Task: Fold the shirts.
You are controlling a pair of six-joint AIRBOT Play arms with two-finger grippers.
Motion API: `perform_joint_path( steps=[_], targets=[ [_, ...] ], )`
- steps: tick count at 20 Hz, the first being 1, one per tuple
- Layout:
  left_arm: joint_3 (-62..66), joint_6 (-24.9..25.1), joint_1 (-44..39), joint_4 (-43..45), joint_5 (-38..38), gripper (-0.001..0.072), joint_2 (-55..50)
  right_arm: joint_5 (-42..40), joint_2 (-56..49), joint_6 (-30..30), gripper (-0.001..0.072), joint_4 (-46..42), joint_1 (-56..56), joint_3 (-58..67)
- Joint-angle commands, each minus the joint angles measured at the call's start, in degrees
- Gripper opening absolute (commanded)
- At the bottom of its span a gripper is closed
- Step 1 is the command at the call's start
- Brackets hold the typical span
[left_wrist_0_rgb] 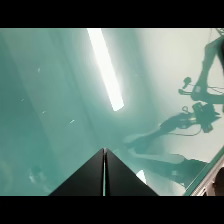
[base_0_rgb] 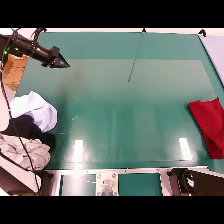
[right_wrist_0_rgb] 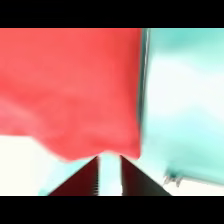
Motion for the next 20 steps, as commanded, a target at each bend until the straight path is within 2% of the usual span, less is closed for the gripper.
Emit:
perform_joint_path(
  steps=[1, 4, 7, 10, 13, 15, 20],
  targets=[
    [-0.07, -3.45, -0.11, 8.35, -3.58, 0.0019, 1.46, -2.71, 3.89, 2.95, 0.0016, 4.74, 10.29, 5.31],
    [-6.29, -4.96, -0.24, 11.32, -4.57, 0.0019, 7.26, -13.0, 6.27, -4.11, 0.0016, 11.5, 29.62, 6.34],
    [-23.28, -5.2, -1.14, 13.46, 0.2, 0.0019, 19.41, -14.19, 7.54, -7.63, 0.0015, 11.1, 50.03, 4.15],
    [-45.81, -5.84, -3.28, 15.98, 7.85, 0.002, 35.28, -16.48, 11.37, -7.37, 0.0015, 11.21, 65.92, -5.92],
    [-62.31, -6.86, -3.78, 15.8, 11.98, 0.0021, 47.32, -20.44, 15.3, -6.27, 0.0014, 11.41, 79.36, -16.81],
    [-67.36, -7.23, -3.78, 15.8, 12.85, 0.0021, 51.54, -23.47, 15.76, -6.1, 0.0015, 11.61, 85.64, -19.15],
    [-68.5, -7.23, -3.78, 15.76, 13.25, 0.0022, 52.43, -23.37, 15.74, -6.08, 0.0016, 11.82, 95.01, -19.15]
  ],
)
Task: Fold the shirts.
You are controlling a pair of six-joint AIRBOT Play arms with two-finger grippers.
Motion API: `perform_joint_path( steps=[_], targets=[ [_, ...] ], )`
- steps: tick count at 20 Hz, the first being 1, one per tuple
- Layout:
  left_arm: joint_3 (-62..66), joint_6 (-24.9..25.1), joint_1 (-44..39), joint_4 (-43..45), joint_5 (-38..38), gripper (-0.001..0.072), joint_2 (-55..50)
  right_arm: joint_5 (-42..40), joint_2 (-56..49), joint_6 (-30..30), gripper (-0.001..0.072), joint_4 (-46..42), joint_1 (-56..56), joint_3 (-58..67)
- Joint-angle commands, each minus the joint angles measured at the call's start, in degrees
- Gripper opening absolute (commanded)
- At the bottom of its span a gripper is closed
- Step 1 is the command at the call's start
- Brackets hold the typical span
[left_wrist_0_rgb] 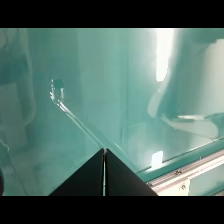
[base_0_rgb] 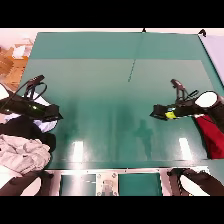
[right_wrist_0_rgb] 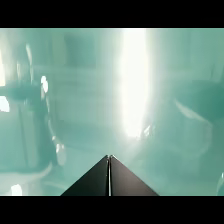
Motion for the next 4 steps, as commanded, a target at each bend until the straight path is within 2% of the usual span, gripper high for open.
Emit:
perform_joint_path(
  steps=[1, 4],
  targets=[
    [-2.47, -0.17, -0.11, 0.24, 1.09, 0.0022, 1.84, -0.98, 0.39, 0.13, 0.0016, 0.24, 6.75, -1.14],
    [-2.47, -0.17, -0.11, 0.22, 1.01, 0.0022, 1.84, -1.01, 0.39, 0.13, 0.0016, 0.24, 7.39, -1.14]
  ],
)
